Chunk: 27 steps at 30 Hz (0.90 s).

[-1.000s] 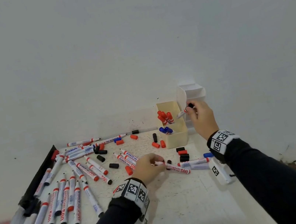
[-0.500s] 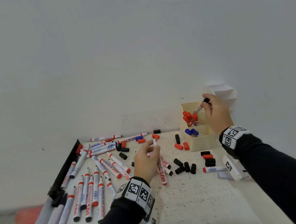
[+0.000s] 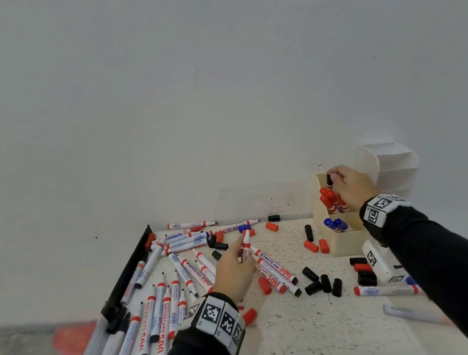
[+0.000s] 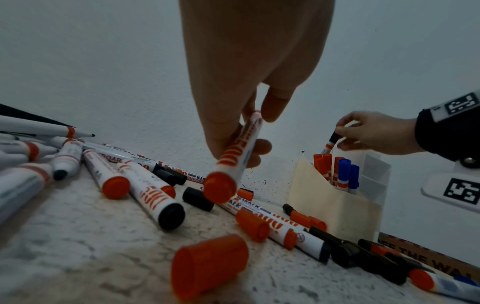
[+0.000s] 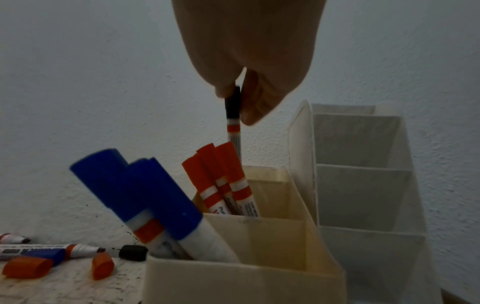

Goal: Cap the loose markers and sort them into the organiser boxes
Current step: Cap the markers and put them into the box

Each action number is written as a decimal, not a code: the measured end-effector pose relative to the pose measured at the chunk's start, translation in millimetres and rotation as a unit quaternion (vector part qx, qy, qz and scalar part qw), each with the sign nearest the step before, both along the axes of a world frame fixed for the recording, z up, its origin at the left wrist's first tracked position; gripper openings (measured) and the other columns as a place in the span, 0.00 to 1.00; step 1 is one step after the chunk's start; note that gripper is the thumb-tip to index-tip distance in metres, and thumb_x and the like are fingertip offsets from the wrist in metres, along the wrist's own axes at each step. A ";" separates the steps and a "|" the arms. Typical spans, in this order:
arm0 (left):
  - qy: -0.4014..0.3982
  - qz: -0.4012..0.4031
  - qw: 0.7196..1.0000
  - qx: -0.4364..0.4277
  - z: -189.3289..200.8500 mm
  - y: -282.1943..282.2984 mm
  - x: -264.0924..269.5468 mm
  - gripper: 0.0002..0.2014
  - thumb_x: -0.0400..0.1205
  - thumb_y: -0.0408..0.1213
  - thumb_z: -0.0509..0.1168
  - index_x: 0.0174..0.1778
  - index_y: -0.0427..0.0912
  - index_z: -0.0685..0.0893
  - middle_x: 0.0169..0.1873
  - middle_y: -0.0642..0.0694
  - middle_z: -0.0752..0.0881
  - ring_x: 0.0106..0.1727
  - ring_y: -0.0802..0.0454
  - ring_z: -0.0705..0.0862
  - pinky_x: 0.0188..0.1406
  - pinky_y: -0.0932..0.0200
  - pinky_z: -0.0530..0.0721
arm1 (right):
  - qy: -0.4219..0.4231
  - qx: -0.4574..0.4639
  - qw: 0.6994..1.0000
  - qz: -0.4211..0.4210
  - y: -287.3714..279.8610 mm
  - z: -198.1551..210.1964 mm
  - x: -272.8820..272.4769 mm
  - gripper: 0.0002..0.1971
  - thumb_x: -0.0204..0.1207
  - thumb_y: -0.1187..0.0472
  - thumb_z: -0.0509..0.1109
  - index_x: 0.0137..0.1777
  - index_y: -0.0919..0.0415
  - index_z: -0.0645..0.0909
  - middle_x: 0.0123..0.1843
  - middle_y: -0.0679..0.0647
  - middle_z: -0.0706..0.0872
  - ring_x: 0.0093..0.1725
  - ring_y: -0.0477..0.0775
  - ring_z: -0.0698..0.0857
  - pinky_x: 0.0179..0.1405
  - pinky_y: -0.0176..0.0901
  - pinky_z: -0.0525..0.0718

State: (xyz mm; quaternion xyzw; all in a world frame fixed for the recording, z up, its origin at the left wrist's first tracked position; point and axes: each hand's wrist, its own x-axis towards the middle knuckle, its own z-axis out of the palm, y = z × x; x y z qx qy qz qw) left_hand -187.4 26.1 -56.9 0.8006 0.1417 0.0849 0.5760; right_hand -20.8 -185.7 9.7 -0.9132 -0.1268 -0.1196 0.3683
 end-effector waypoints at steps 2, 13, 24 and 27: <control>0.008 0.004 1.000 0.004 1.5 4.4 -2.2 0.24 0.83 0.32 0.60 0.76 0.46 0.68 0.55 0.47 0.83 0.36 0.58 0.83 0.37 0.66 0.84 | 0.109 -0.026 0.993 0.042 4.0 -2.6 -4.4 0.18 0.86 0.60 0.48 0.44 0.66 0.77 0.36 0.57 0.79 0.37 0.54 0.77 0.30 0.32 0.72; 0.052 0.094 0.990 0.094 7.2 18.1 -27.3 0.21 0.81 0.41 0.66 0.71 0.44 0.76 0.62 0.45 0.84 0.52 0.56 0.81 0.59 0.54 0.84 | -0.087 -0.120 0.977 0.156 60.0 -9.3 -77.3 0.09 0.80 0.61 0.61 0.53 0.59 0.83 0.52 0.51 0.82 0.53 0.47 0.78 0.60 0.42 0.77; 0.040 0.071 0.992 0.096 -8.0 21.9 -54.1 0.18 0.83 0.37 0.61 0.70 0.45 0.78 0.52 0.47 0.84 0.39 0.60 0.79 0.44 0.62 0.82 | 0.125 -0.294 0.886 0.336 102.1 -81.7 -168.5 0.11 0.75 0.57 0.69 0.57 0.53 0.81 0.57 0.52 0.80 0.56 0.52 0.79 0.59 0.46 0.80; 0.050 0.029 0.989 0.135 -10.9 10.3 -59.4 0.18 0.83 0.37 0.62 0.69 0.45 0.78 0.61 0.47 0.84 0.45 0.60 0.78 0.46 0.73 0.77 | 0.146 -0.212 0.925 0.279 91.6 -79.5 -161.6 0.10 0.79 0.58 0.64 0.57 0.56 0.80 0.55 0.52 0.81 0.54 0.51 0.81 0.55 0.43 0.80</control>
